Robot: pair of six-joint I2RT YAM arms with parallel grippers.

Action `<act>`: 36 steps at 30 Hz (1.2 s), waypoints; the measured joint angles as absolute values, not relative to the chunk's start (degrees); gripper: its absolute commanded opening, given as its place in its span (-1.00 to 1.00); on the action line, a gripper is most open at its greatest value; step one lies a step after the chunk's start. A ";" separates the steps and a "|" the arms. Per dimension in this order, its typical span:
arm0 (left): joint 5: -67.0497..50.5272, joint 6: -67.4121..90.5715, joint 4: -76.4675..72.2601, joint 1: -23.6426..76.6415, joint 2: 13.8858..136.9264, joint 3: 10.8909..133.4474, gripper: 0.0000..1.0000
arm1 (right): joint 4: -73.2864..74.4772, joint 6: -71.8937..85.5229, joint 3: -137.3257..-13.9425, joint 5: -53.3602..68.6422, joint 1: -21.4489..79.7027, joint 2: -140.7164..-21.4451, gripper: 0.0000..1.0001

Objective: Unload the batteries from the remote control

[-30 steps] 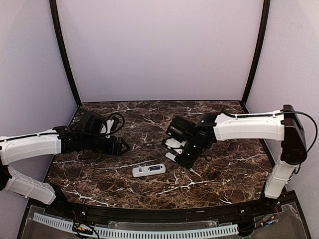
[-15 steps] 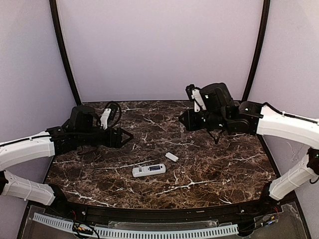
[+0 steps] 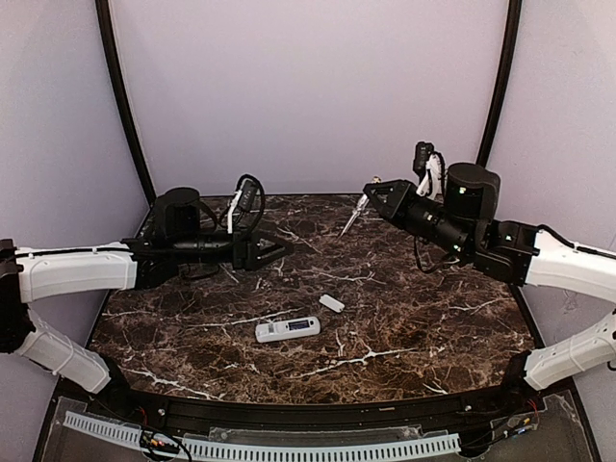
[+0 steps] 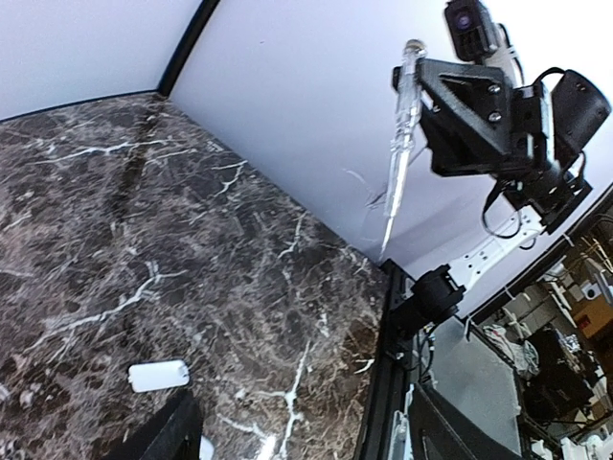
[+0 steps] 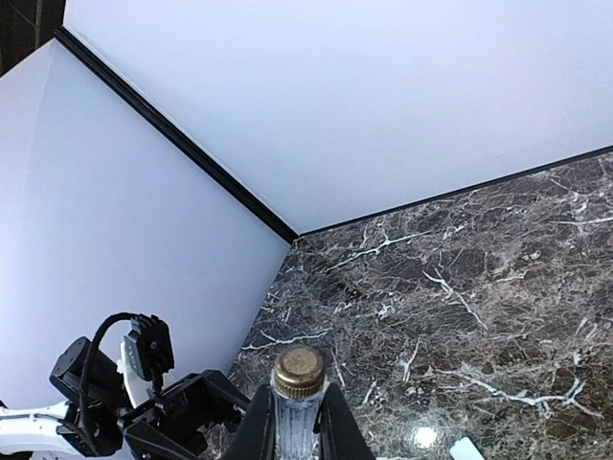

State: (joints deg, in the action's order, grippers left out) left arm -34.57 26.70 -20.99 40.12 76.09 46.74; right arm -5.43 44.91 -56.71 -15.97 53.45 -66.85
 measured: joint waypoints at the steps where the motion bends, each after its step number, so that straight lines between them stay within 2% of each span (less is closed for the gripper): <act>1: -35.79 27.29 -22.83 40.38 77.21 47.46 0.47 | -6.81 46.02 -55.90 -15.99 53.43 -66.81 -1.00; 7: -38.59 28.12 -27.40 41.56 81.58 52.38 0.45 | -10.33 51.51 -54.00 -15.55 53.43 -67.53 -1.00; 14: -38.04 24.29 -24.86 43.97 86.76 59.53 0.32 | -7.25 55.27 -58.19 -15.03 53.45 -71.85 -1.00; 20: -31.44 16.03 -15.25 47.99 89.23 66.37 0.13 | -3.29 57.34 -60.51 -15.29 53.45 -72.66 -1.00; 32: -18.09 6.31 -4.91 50.37 92.40 72.27 -0.11 | 4.34 60.95 -65.19 -16.64 53.45 -75.16 -1.00; 36: -16.32 4.56 -3.11 51.35 93.69 73.60 -0.32 | 6.63 62.57 -65.91 -16.73 53.45 -76.14 -1.00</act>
